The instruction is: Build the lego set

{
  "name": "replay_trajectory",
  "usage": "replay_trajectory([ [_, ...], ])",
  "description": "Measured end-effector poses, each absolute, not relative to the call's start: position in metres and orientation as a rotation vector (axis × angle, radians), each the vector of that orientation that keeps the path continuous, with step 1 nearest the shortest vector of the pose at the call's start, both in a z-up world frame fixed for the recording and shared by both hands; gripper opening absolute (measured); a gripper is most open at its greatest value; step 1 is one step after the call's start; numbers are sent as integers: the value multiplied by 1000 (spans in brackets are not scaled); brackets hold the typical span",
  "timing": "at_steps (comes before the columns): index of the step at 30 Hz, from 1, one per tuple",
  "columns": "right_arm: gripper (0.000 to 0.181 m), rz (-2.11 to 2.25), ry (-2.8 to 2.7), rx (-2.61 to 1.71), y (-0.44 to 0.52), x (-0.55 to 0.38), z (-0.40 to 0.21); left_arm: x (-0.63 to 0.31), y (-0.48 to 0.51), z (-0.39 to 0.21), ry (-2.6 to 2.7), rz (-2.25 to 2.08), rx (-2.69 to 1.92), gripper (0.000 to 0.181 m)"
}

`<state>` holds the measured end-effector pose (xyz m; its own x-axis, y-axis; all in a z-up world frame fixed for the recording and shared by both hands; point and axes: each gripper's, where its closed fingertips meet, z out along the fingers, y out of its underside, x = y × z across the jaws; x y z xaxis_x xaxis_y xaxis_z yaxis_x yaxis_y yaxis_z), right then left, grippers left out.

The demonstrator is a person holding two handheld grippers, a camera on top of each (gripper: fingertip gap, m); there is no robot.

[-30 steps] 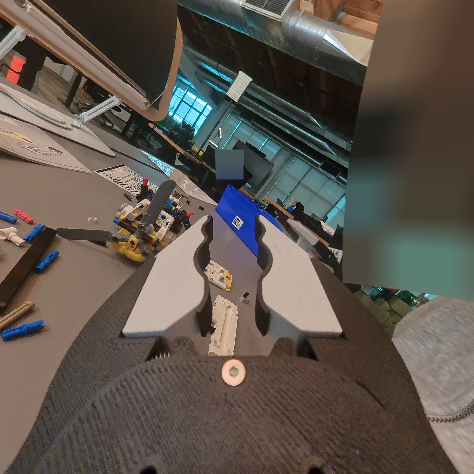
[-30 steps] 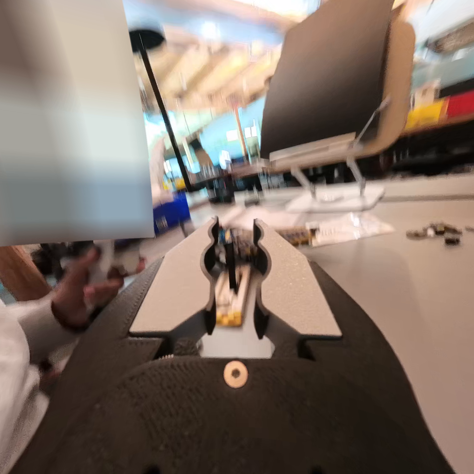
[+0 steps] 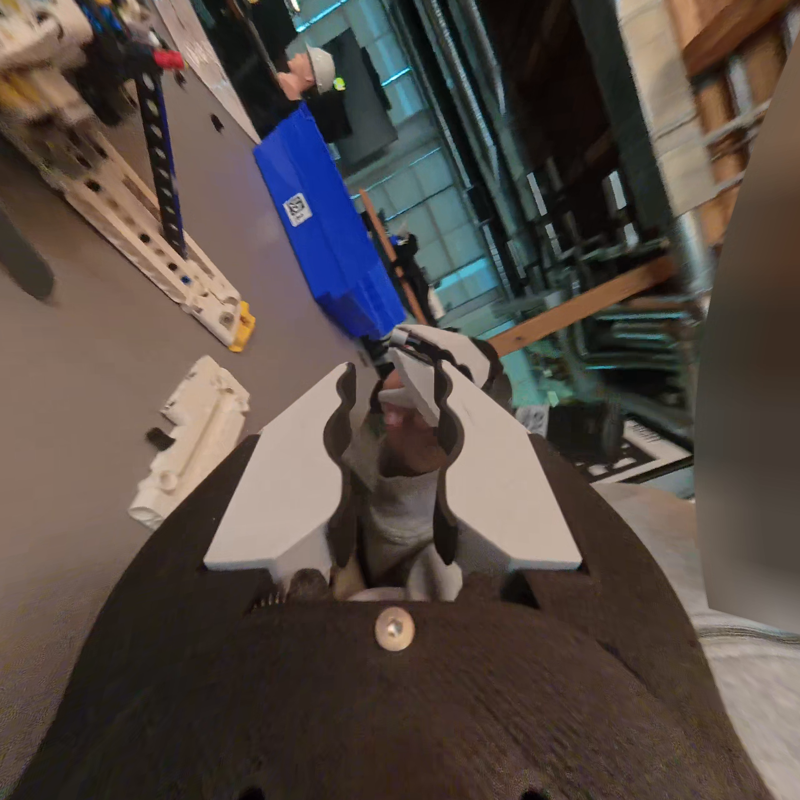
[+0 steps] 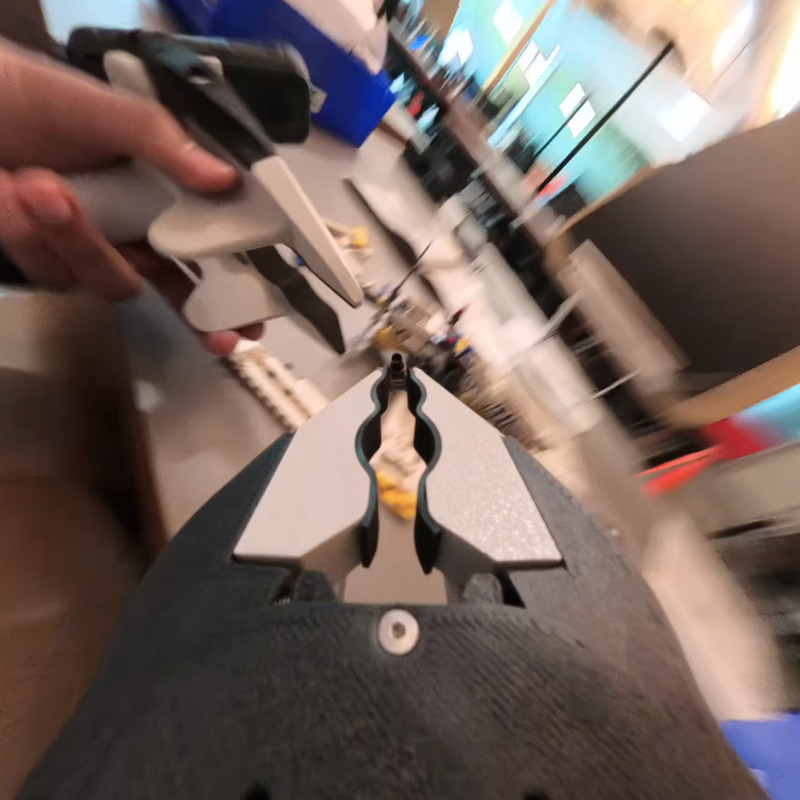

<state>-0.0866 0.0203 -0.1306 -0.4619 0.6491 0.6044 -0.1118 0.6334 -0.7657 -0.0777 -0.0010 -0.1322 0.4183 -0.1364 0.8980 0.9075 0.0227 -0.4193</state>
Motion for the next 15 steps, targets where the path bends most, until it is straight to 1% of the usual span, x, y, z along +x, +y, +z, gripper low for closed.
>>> replay_trajectory([
  [3, 5, 720, -1712, -167, 11, -85, -120, -77, -4, -122, -809, -1131, -1155, 34],
  [6, 6, 561, -1628, 27, 1, -85, -120, -74, -6, -119, -804, -1210, -1109, 33],
  [10, 6, 477, -1602, 127, -8, -84, -123, -71, -7, -118, -796, -1243, -1097, 27],
  [14, 6, 435, -1589, 166, -11, -84, -123, -71, -5, -121, -804, -1210, -1124, 13],
  [15, 6, 424, -1591, 172, -11, -84, -123, -71, -5, -122, -803, -1205, -1127, 13],
])
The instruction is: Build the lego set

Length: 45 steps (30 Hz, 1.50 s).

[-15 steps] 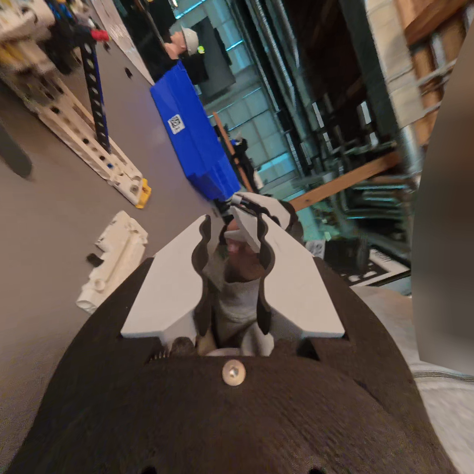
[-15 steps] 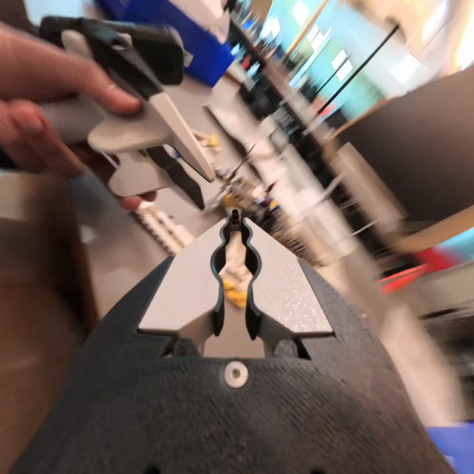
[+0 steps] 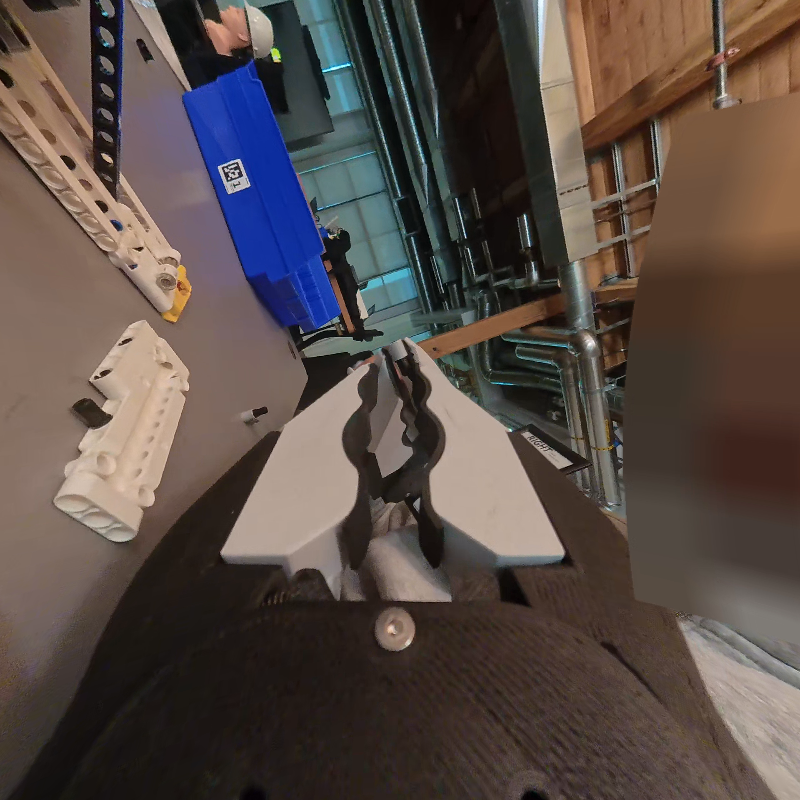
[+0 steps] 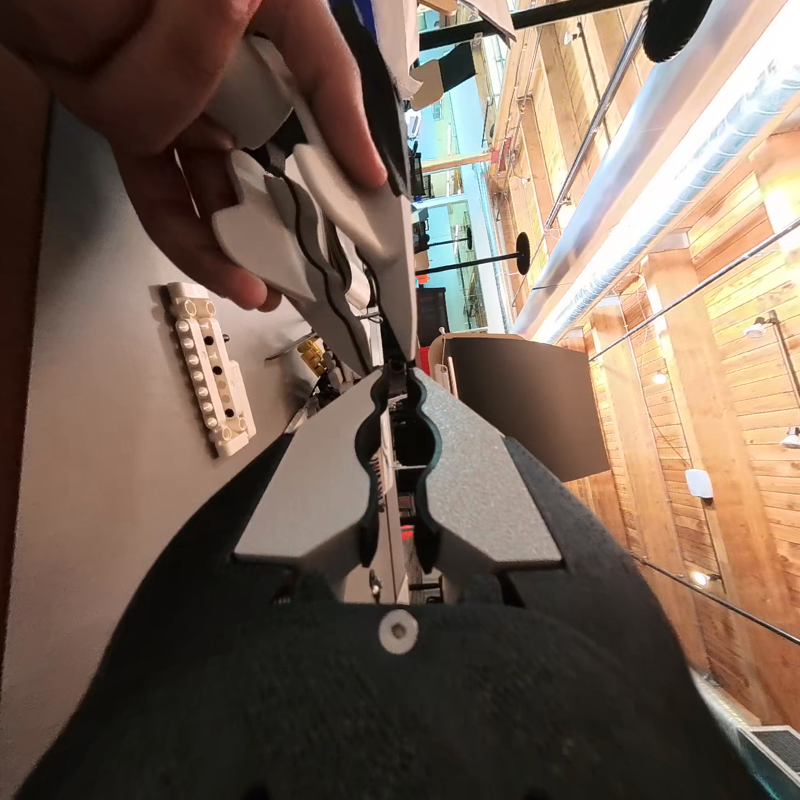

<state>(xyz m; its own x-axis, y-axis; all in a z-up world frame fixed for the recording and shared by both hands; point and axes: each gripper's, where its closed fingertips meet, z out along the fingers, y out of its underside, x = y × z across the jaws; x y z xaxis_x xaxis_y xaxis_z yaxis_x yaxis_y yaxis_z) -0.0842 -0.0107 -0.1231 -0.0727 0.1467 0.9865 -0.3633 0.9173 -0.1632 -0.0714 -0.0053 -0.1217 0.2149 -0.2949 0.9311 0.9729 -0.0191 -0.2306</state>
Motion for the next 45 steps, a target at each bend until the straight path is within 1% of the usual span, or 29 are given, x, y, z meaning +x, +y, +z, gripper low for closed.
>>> replay_trajectory([
  [5, 6, 382, -1593, 208, -10, -83, -126, -74, -6, -124, -807, -1167, -1139, 8],
  [6, 7, 386, -1598, 213, -9, -82, -127, -76, -7, -124, -809, -1156, -1132, 1],
  [12, 7, 453, -1613, 175, -10, -77, -127, -75, -8, -124, -770, -1099, -1173, 1],
  [15, 7, 568, -1631, 111, -10, -74, -124, -76, -9, -122, -756, -1093, -1163, 1],
  [17, 3, 699, -1666, 49, -12, -71, -122, -79, -10, -123, -765, -1082, -1153, 1],
  [20, 4, 909, -1684, -87, -10, -69, -112, -80, -11, -122, -757, -1076, -1146, 0],
  [22, 11, 1102, -1691, -226, -6, -69, -103, -81, -12, -122, -743, -1055, -1155, 0],
  [26, 22, 1568, -1748, -662, 7, -78, -97, -75, -11, -123, -664, -956, -1246, 0],
  [29, 26, 1847, -1850, -941, 7, -78, -107, -68, -9, -123, -577, -854, -1334, 0],
  [30, 24, 1918, -1894, -1003, 4, -75, -110, -66, -9, -122, -554, -829, -1356, 0],
  [33, 27, 2094, -1985, -1130, -1, -68, -115, -61, -8, -123, -502, -775, -1409, 0],
  [37, 23, 2246, -2067, -1199, -5, -59, -118, -52, -8, -123, -442, -779, -1445, 0],
  [41, 9, 2266, -2133, -1189, -8, -53, -121, -46, -7, -123, -423, -819, -1455, 0],
  [45, 6, 2261, -2154, -1179, -8, -51, -122, -43, -6, -124, -407, -825, -1476, 0],
])
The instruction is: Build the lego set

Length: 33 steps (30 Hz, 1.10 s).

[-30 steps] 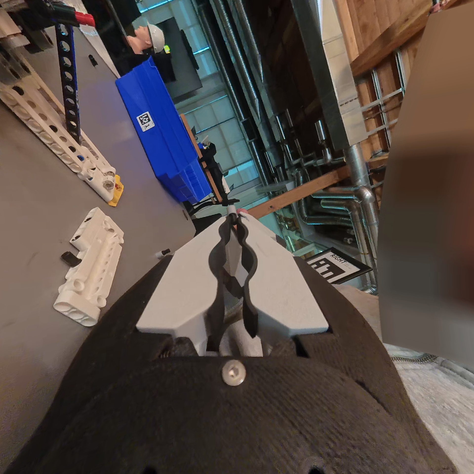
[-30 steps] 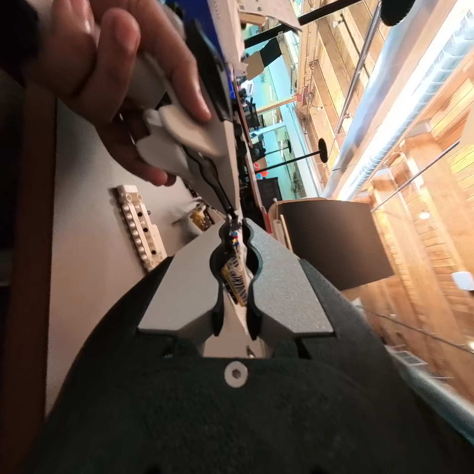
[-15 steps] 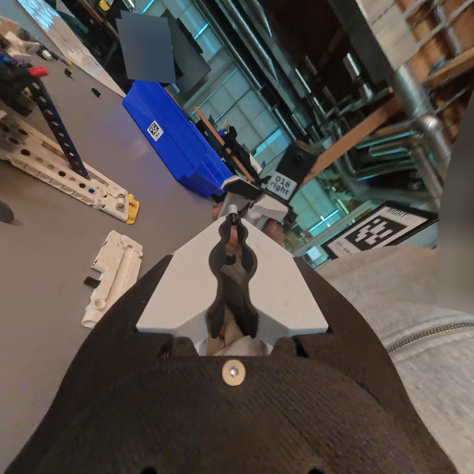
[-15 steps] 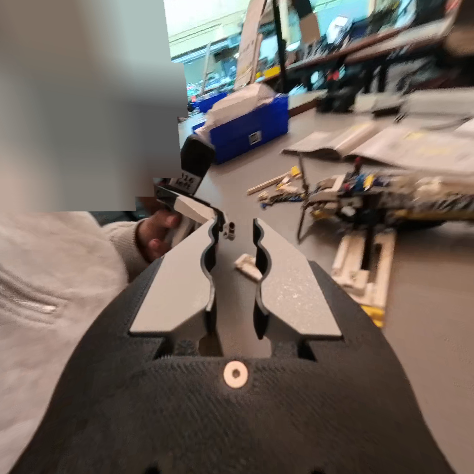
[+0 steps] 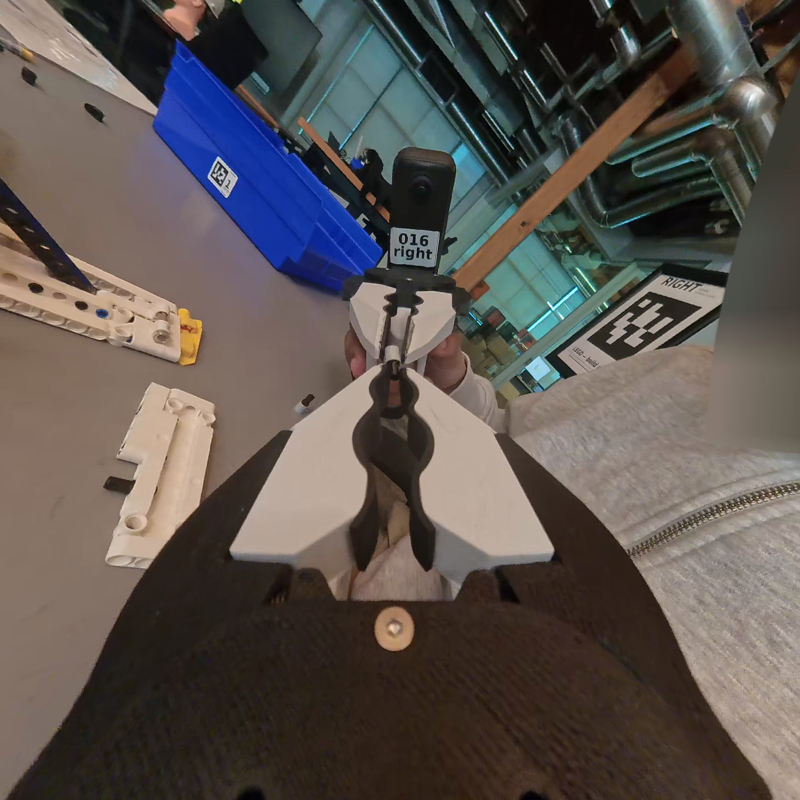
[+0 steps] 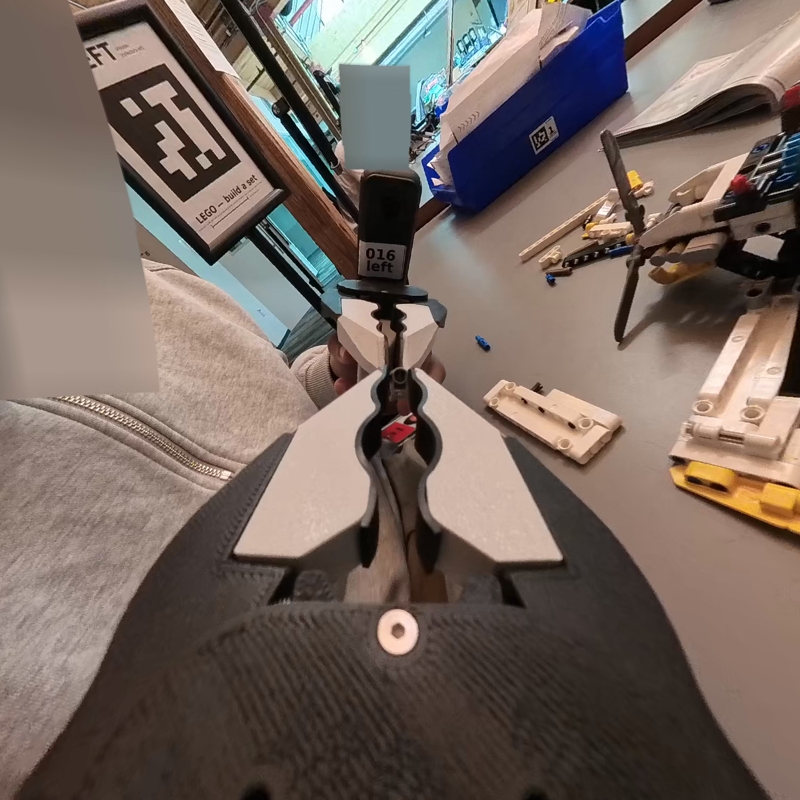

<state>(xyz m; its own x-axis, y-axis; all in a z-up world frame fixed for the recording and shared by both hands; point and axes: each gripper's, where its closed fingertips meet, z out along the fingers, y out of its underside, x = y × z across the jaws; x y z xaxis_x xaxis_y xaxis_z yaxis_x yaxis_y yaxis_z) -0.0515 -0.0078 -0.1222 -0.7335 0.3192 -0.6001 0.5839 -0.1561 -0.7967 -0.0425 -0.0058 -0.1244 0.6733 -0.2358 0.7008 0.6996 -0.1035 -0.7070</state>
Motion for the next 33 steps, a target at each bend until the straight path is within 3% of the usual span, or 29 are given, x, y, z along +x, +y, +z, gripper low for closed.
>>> replay_trajectory([
  [14, 5, -1983, 1990, 1020, -10, -52, -124, -46, -6, -124, -418, -809, -1475, 1],
  [18, 5, -2034, 2085, 1097, 3, -63, -122, -63, -7, -131, -471, -635, -1529, 38],
  [20, 5, -2078, 2126, 1142, 14, -70, -119, -72, -9, -134, -476, -516, -1575, 46],
  [26, 5, -2238, 2226, 1227, 42, -91, -115, -96, -11, -162, -511, -217, -1761, 62],
  [33, 5, -2517, 2006, 1244, 65, -108, -109, -100, -3, -176, -509, -173, -1852, 66],
])
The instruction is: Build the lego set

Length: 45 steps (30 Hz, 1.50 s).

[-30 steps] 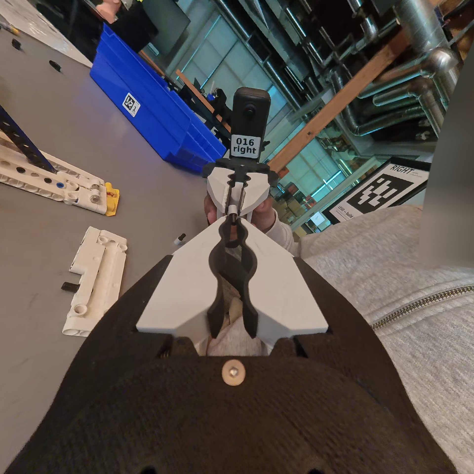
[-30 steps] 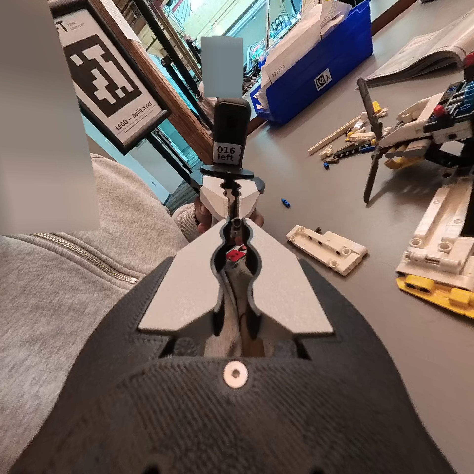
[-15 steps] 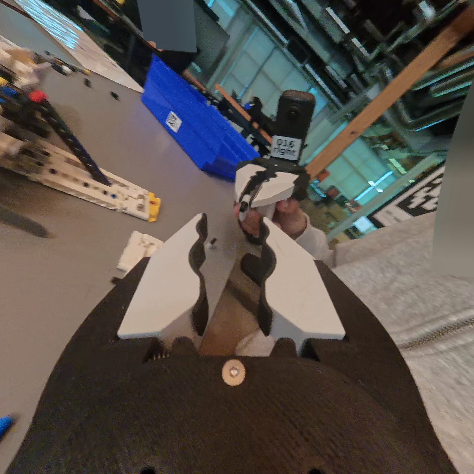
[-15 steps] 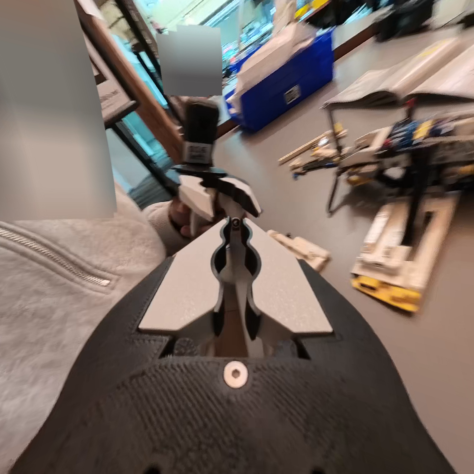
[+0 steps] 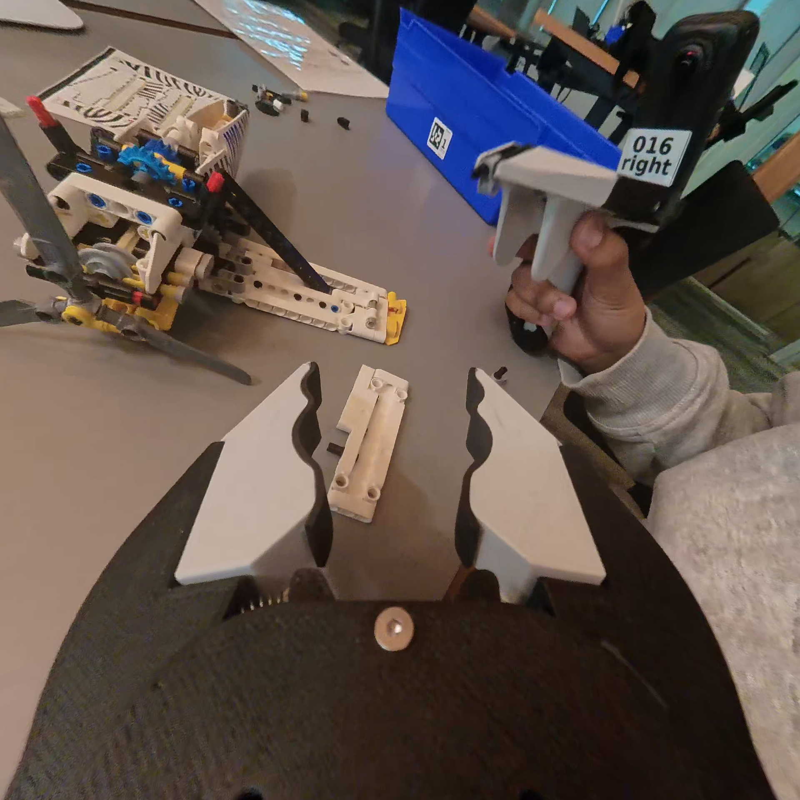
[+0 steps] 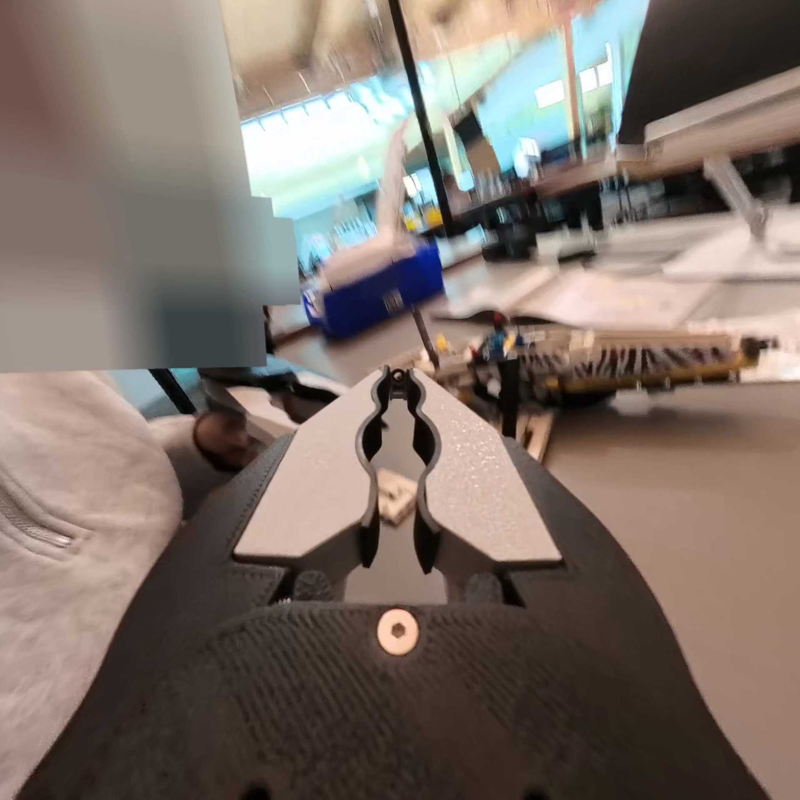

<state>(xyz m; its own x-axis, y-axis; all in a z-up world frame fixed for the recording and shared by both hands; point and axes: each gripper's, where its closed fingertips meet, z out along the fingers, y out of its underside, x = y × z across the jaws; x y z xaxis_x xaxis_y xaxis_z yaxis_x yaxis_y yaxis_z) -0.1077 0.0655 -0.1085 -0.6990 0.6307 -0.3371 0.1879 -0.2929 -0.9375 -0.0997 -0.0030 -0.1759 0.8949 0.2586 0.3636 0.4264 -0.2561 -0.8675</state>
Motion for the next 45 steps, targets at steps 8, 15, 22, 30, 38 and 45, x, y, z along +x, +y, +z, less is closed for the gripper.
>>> replay_trajectory([
  [8, 5, 2255, -1434, -984, 91, -106, -91, -97, 11, -187, -518, -240, -1939, 70],
  [15, 5, 2266, -1414, -986, 94, -107, -90, -99, 16, -190, -546, -253, -1954, 77],
  [22, 5, 2262, -1407, -979, 94, -106, -89, -98, 18, -194, -535, -239, -1986, 77],
  [30, 5, 2260, -1407, -969, 92, -106, -89, -95, 19, -201, -534, -254, -2032, 74],
  [38, 5, 2264, -1407, -964, 91, -105, -88, -92, 20, -211, -536, -261, -2096, 59],
  [45, 5, 2299, -1402, -980, 91, -105, -89, -88, 21, -215, -507, -231, -2133, 43],
])
